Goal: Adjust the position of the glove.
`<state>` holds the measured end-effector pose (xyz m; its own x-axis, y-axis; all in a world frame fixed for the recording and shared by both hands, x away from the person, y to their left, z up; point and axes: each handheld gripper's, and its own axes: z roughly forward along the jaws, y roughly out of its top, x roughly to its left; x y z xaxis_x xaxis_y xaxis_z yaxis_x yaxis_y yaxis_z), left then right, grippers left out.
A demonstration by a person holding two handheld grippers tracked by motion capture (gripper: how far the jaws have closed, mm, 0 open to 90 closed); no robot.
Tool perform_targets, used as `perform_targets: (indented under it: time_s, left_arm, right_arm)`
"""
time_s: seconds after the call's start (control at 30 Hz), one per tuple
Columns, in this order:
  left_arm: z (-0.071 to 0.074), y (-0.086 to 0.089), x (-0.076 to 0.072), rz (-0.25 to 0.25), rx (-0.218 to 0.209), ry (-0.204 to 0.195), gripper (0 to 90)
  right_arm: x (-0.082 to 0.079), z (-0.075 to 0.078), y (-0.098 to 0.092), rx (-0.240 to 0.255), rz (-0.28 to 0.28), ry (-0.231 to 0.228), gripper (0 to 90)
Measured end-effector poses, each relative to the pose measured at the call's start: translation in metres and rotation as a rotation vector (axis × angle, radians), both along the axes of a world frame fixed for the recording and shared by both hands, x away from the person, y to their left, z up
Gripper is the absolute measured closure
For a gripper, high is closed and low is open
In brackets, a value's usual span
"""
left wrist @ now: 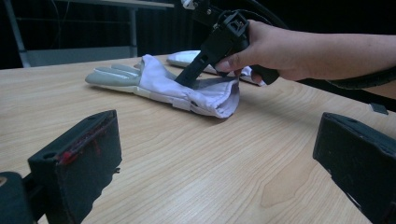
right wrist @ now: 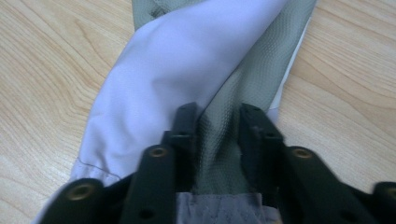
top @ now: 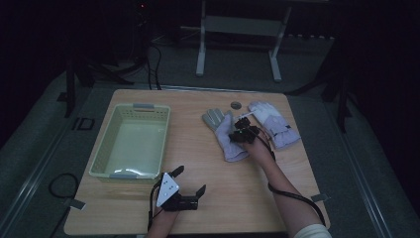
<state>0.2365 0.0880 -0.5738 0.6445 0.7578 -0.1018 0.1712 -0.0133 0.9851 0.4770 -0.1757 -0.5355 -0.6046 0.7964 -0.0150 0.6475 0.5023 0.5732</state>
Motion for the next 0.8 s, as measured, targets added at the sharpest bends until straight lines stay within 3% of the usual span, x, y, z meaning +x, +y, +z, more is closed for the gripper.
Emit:
perform_targets:
  time_s: [0.1,0.2,0.23,0.3,0.43,0.57,0.8]
  left_arm:
    - [0.000,0.000,0.000,0.000,-0.001,0.001,1.1]
    - [0.000,0.000,0.000,0.000,-0.002,0.002,1.1]
    - [0.000,0.000,0.000,0.000,-0.003,0.002,1.1]
    - [0.000,0.000,0.000,0.000,-0.004,0.003,1.1]
    - [0.000,0.000,0.000,0.000,-0.003,0.002,1.1]
    - [0.000,0.000,0.001,0.001,0.000,0.005,1.1]
    - [0.000,0.000,0.000,0.000,-0.001,0.004,1.1]
  right_arm:
    - [-0.003,0.003,0.003,0.002,-0.025,0.002,81.6]
    - [-0.004,0.006,0.003,0.015,-0.052,0.008,84.2]
    - [-0.006,0.009,0.001,0.048,-0.075,0.017,85.2]
    - [-0.009,0.012,-0.001,0.069,-0.104,0.016,85.5]
    - [-0.018,0.020,-0.002,0.089,-0.138,-0.012,85.6]
    - [-0.034,0.036,-0.002,0.134,-0.186,-0.067,85.5]
    - [-0.068,0.058,-0.002,0.201,-0.260,-0.116,85.5]
